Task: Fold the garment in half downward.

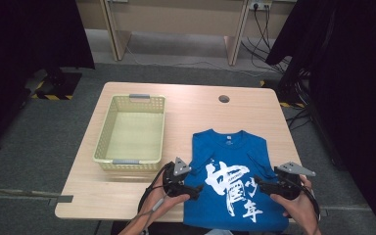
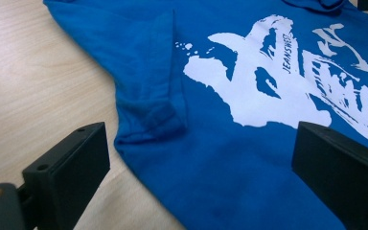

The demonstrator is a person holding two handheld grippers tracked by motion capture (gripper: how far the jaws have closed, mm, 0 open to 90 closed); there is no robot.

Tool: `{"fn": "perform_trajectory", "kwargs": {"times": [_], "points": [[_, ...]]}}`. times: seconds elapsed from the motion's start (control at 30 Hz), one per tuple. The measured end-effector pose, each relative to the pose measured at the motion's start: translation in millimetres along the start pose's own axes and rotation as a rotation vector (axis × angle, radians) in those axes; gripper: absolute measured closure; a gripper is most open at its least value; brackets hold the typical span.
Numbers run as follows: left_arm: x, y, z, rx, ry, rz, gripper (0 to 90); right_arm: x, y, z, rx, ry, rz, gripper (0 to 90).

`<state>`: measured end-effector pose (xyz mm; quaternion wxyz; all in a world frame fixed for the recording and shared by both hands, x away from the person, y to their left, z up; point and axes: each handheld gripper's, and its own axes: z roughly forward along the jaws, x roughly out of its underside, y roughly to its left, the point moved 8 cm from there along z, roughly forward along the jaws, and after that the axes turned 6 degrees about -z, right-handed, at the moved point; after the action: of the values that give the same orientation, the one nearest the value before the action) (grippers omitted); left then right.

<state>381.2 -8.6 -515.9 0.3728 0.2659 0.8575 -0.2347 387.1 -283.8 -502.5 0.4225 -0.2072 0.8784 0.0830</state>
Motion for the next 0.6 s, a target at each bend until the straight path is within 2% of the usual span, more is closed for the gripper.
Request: {"fn": "perform_trajectory", "kwargs": {"times": [0.3,0.6], "points": [[-22.0,7.0,16.1,-0.006,-0.009,-0.022,5.3,-8.0,-22.9,13.3,0.032,0.02,0.006,14.3],[-37.1,13.4,30.9,-0.03,-0.006,-0.033,5.7,-15.0,-31.7,29.4,0.029,0.04,0.009,15.6]]}}
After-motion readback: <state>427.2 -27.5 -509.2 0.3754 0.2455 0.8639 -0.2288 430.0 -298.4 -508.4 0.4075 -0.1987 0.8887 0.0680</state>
